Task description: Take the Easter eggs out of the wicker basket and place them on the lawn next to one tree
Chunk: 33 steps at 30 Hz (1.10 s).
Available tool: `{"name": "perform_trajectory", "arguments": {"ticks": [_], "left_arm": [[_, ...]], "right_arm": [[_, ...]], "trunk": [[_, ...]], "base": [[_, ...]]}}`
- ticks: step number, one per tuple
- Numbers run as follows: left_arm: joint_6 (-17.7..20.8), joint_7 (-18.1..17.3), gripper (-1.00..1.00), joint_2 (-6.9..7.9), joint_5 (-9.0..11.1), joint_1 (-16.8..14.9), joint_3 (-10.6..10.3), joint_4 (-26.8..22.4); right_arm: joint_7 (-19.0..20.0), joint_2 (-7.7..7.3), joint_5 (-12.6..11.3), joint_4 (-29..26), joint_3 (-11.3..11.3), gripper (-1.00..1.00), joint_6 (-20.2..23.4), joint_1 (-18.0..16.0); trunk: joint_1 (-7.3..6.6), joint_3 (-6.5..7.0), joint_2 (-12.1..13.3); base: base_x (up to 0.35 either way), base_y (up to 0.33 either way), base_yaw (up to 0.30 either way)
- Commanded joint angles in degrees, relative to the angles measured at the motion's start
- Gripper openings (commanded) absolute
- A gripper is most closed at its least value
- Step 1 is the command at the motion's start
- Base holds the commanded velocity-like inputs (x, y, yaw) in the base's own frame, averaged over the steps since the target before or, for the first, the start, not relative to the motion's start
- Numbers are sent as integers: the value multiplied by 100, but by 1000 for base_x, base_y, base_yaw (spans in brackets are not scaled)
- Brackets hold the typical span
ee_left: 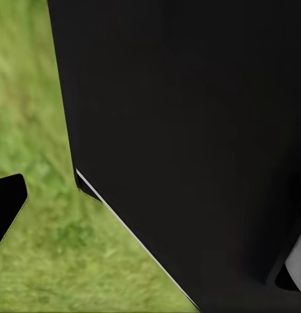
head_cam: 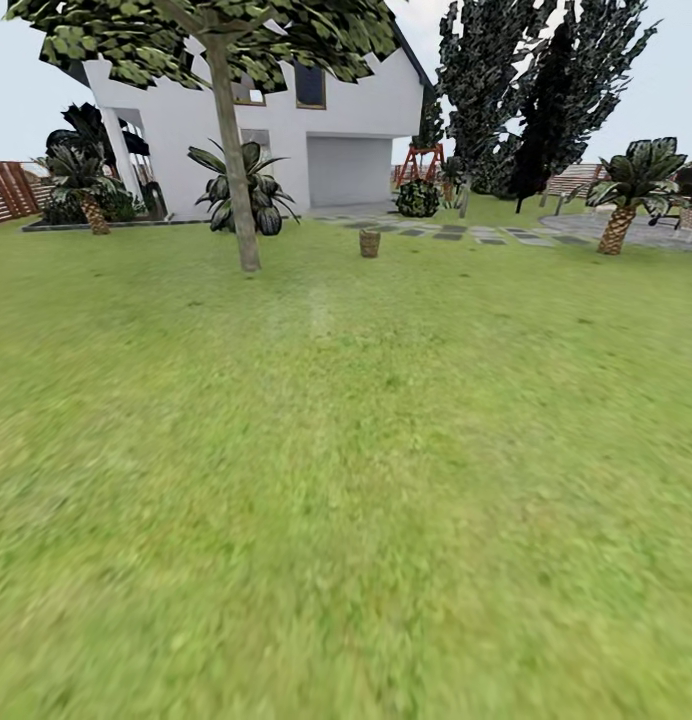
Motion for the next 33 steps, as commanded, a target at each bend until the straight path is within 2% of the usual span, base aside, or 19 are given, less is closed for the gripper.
{"name": "perform_trajectory", "arguments": {"ticks": [1, 33], "left_arm": [[-2, 1, 100, -1, 2, -2, 3, -1], [-2, 1, 100, -1, 1, -2, 3, -1]], "right_arm": [[-3, -1, -1, 5, 3, 100, -19, -3], [-3, -2, -4, 5, 1, 100, -19, -3]], "trunk": [[3, -5, -2], [3, -5, -2]], "base": [[340, 0, 0], [340, 0, 0]]}}
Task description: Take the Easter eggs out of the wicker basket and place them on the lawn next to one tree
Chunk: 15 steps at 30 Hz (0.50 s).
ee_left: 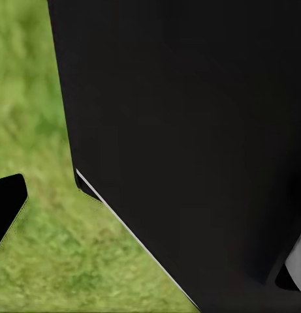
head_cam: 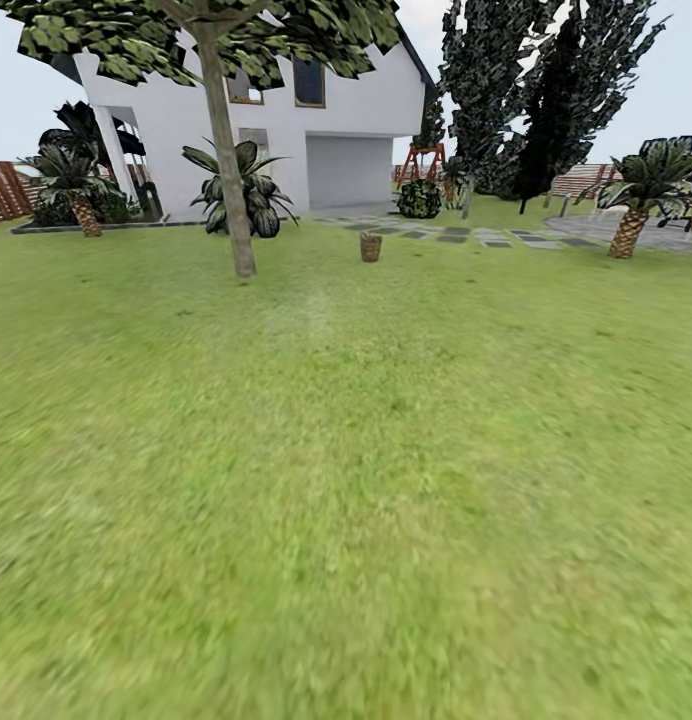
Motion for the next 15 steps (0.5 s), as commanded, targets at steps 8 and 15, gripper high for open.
{"name": "perform_trajectory", "arguments": {"ticks": [8, 15], "left_arm": [[-2, 1, 100, -1, 2, -2, 3, -1], [-2, 1, 100, -1, 1, -2, 3, -1]], "right_arm": [[-3, 0, -1, 5, 4, 100, -19, -3], [-3, 0, 2, 5, 0, 100, -17, -3]], "trunk": [[3, -5, -2], [3, -5, -2]], "base": [[340, 0, 0], [340, 0, 0]]}}
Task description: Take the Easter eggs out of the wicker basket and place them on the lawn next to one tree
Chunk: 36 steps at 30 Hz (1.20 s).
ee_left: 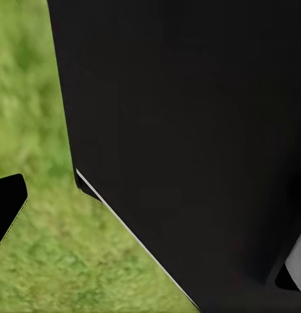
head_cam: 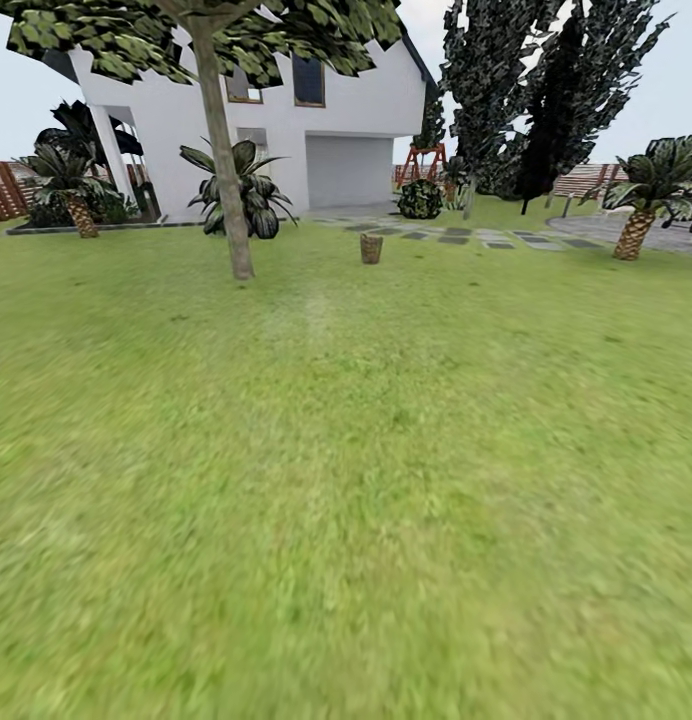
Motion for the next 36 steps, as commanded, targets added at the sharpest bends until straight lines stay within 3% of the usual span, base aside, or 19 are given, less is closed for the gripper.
{"name": "perform_trajectory", "arguments": {"ticks": [1, 36], "left_arm": [[-2, 1, 100, -1, 2, -2, 3, -1], [-2, 1, 100, -1, 1, -2, -5, -1]], "right_arm": [[-3, 0, -2, 5, 2, 100, -19, -3], [-3, 0, -5, 5, 4, 100, -19, -3]], "trunk": [[3, -5, -2], [3, -5, -2]], "base": [[340, 0, 0], [340, 0, 0]]}}
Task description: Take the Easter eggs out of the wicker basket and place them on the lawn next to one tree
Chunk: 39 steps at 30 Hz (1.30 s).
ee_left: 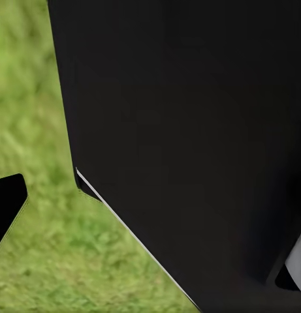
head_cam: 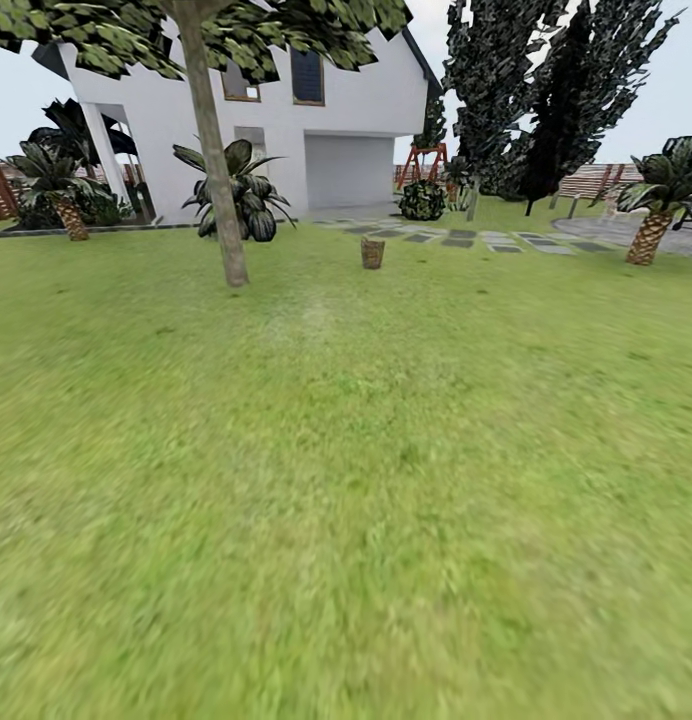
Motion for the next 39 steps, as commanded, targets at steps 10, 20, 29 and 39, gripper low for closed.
{"name": "perform_trajectory", "arguments": {"ticks": [10, 20, 29, 39], "left_arm": [[-2, 1, 100, -1, 4, -2, 2, -1], [-2, 1, 100, -1, 4, -2, 2, 1], [-2, 1, 100, -1, 4, -2, 2, -1], [-2, 1, 100, -1, -4, -2, 9, -1]], "right_arm": [[3, 29, -19, -23, -22, 100, -23, -3], [-3, -9, 3, -5, -12, 100, -22, -3], [-3, 15, -6, 4, -5, 100, -24, -3], [-3, 11, -1, 4, -5, 100, -24, -3]], "trunk": [[3, -5, -2], [3, -5, -2], [3, -5, -2], [3, -5, -2]], "base": [[340, 0, 0], [340, 0, 0], [340, 0, 0], [340, 0, 0]]}}
